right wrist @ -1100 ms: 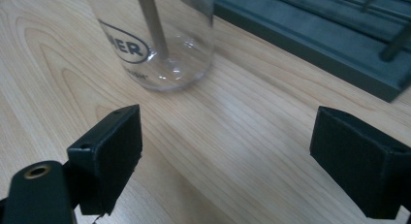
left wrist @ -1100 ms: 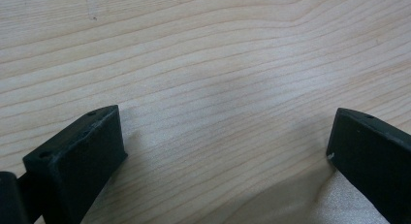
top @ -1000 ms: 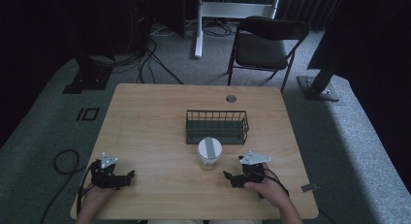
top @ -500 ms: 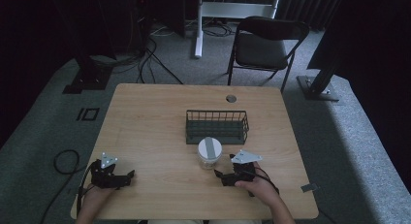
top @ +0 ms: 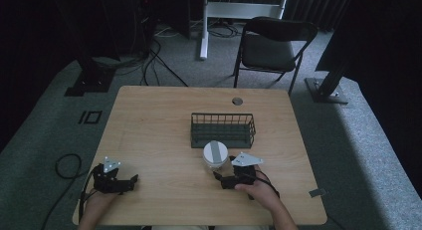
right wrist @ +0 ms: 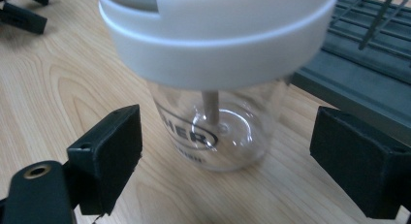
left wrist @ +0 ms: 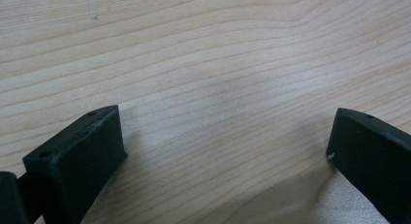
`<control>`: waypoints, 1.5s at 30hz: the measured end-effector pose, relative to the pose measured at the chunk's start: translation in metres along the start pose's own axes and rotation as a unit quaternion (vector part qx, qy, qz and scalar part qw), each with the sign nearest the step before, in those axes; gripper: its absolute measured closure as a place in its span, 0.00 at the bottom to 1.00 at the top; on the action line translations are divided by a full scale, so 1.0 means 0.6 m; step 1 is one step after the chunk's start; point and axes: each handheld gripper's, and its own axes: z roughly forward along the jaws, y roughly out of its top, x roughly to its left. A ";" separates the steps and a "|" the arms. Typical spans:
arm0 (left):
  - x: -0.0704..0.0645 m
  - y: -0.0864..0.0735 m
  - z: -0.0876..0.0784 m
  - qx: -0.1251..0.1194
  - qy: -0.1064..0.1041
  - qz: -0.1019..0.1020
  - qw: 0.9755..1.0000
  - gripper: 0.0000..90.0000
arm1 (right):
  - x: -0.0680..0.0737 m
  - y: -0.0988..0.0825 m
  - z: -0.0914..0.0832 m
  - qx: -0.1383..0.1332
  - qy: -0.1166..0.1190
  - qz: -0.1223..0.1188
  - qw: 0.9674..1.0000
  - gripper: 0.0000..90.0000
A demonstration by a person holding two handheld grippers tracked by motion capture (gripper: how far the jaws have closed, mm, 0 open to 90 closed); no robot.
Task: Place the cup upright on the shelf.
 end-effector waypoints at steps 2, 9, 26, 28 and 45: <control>0.000 0.000 0.000 0.000 0.000 0.000 1.000 0.00 | 0.003 0.002 0.003 -0.004 0.002 0.003 1.000 0.12; 0.000 0.000 0.000 0.000 0.000 0.000 1.000 0.00 | 0.013 0.008 0.020 -0.017 -0.002 0.012 1.000 0.12; 0.000 0.000 0.000 0.000 0.001 -0.001 1.000 0.00 | 0.035 0.011 0.043 -0.043 -0.067 0.057 0.995 0.12; 0.000 0.000 0.000 0.000 0.001 -0.001 1.000 0.00 | 0.038 0.010 0.046 -0.047 -0.073 0.065 0.994 0.12; 0.000 0.000 0.000 0.001 0.001 0.000 1.000 0.00 | 0.060 0.012 0.065 -0.074 -0.139 0.101 0.982 0.12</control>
